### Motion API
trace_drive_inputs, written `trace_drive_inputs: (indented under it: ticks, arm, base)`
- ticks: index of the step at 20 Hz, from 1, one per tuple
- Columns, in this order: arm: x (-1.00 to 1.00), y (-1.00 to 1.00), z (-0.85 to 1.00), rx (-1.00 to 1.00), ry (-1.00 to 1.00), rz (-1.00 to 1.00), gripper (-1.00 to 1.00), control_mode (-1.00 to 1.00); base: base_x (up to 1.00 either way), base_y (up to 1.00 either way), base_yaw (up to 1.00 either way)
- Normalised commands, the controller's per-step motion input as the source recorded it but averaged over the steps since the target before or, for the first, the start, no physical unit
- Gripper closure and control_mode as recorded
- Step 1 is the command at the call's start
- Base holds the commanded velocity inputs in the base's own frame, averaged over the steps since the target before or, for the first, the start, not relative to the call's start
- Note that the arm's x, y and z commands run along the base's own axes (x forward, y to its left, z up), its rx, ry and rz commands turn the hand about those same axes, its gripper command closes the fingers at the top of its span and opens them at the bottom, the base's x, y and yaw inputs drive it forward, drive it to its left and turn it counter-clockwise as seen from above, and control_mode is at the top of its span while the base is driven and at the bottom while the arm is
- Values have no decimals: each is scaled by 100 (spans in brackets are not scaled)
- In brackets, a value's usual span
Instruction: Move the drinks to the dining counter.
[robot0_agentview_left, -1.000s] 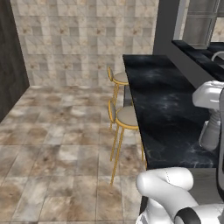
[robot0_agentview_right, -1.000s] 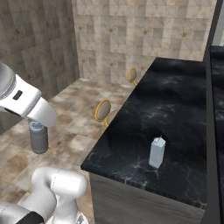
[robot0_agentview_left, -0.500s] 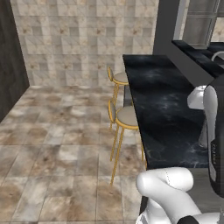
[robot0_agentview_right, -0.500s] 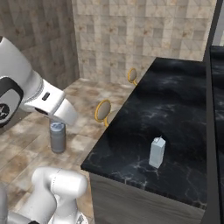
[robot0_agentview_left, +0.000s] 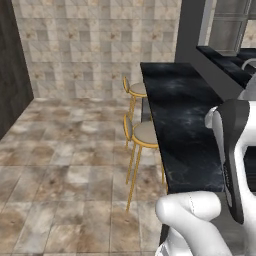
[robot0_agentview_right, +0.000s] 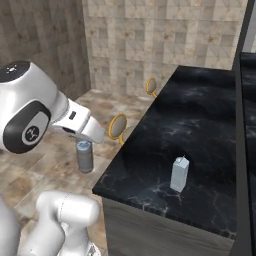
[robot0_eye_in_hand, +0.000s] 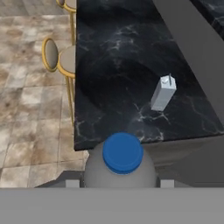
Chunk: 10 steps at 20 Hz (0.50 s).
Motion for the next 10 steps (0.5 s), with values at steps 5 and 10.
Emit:
trace_drive_inputs:
  ticks: [5,10]
  arm:
    - [50,-20,-17,0,1,0,100,-100]
    - [52,-24,-19,0,3,0,100,-100]
  base:
    - [0,0,0]
    - [0,0,0]
